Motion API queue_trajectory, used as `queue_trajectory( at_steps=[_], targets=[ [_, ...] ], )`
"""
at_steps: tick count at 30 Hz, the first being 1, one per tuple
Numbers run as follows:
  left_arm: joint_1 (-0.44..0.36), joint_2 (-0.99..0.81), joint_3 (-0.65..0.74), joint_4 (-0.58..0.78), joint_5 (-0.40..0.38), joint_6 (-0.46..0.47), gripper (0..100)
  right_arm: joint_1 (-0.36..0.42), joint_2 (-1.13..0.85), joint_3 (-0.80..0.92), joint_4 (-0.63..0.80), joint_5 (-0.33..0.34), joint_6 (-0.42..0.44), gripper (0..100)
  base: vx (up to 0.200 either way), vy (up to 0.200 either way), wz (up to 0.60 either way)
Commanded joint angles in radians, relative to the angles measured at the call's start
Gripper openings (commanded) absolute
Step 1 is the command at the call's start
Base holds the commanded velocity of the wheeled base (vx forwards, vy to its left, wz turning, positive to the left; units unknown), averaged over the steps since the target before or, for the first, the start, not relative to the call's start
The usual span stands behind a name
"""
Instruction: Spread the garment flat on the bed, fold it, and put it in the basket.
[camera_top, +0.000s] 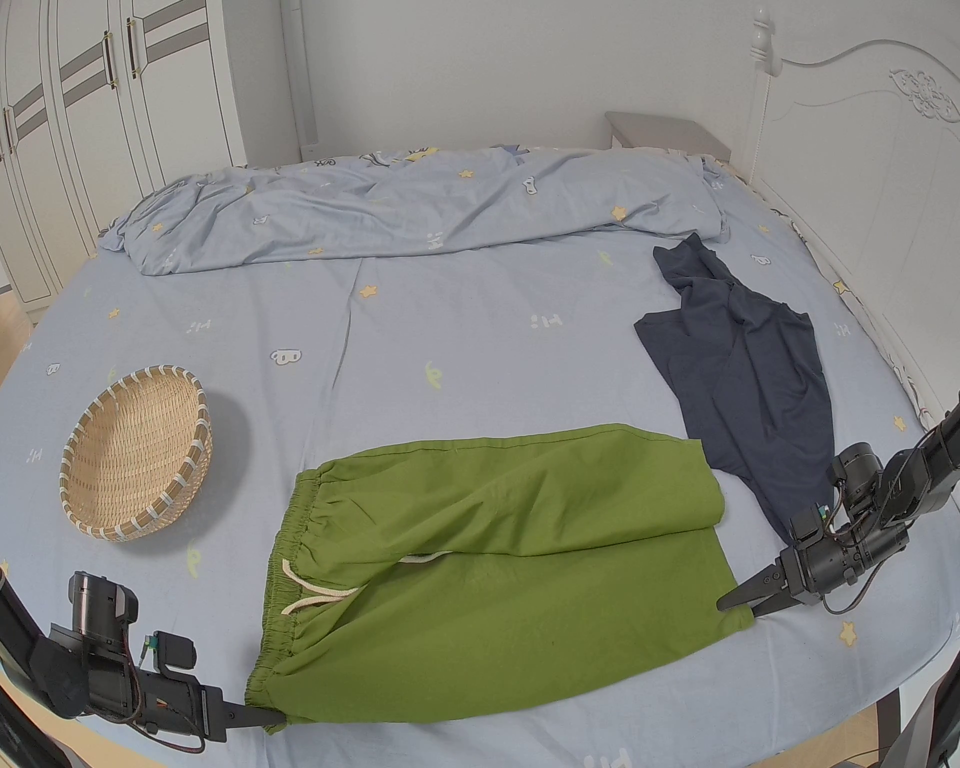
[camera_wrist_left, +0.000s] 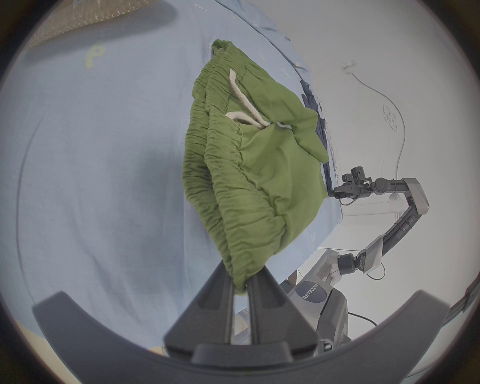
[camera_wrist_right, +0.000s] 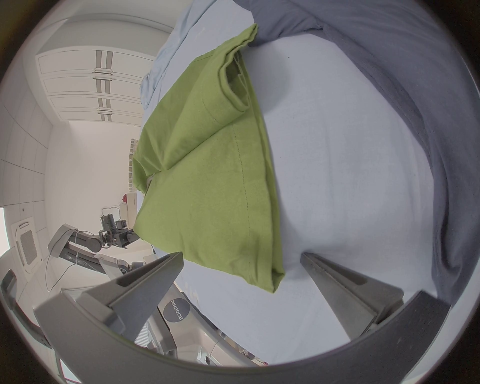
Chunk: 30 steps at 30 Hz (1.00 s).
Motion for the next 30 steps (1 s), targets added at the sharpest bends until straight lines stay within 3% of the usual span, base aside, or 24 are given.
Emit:
queue_trajectory(
  at_steps=[1,19,20,30],
  targets=[
    [0.0,0.0,0.0,-0.001,0.0,0.0,0,0.0,0.01,0.0,-0.015,0.01,0.0,100,0.0,0.0,0.0],
    [0.001,-0.002,0.0,-0.001,0.0,0.0,0,0.011,0.018,0.017,-0.041,0.089,0.011,100,0.0,0.0,0.0],
    [0.003,-0.002,0.0,-0.001,0.0,0.0,0,0.011,0.024,0.017,-0.043,0.089,0.011,0,0.0,0.0,0.0],
    [0.024,-0.002,-0.002,-0.008,0.002,0.001,0,0.0,0.036,0.022,-0.043,0.088,0.006,0,0.0,0.0,0.0]
  ],
)
